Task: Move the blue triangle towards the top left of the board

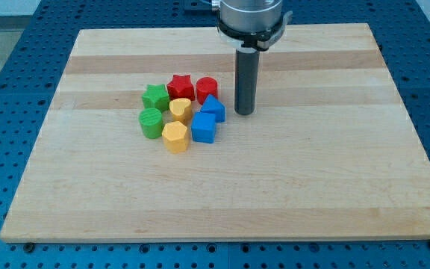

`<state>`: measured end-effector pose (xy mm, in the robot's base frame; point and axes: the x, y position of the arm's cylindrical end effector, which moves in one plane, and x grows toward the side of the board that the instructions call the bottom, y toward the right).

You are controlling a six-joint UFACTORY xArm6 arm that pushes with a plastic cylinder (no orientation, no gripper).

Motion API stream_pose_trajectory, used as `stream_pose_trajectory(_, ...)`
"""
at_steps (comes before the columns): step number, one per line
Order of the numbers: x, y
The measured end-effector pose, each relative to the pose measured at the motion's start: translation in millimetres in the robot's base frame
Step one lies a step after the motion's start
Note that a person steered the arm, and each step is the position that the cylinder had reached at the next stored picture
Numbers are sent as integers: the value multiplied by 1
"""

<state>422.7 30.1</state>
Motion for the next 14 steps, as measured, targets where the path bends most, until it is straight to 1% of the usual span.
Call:
stream_pose_trajectory(1, 34, -5)
stream_pose_trajectory(2, 59, -39)
stream_pose_trajectory(3, 56, -87)
stream_pose_trajectory(4, 37, -109)
stream_pose_trajectory(5, 18, -104)
stream_pose_trajectory(6, 7, -79)
stream_pose_trajectory(8, 12, -2)
stream_pose_trajectory(9, 7, 26)
stream_pose_trajectory(10, -11, 41)
stream_pose_trajectory(12, -61, 41)
stream_pose_trajectory(14, -78, 78)
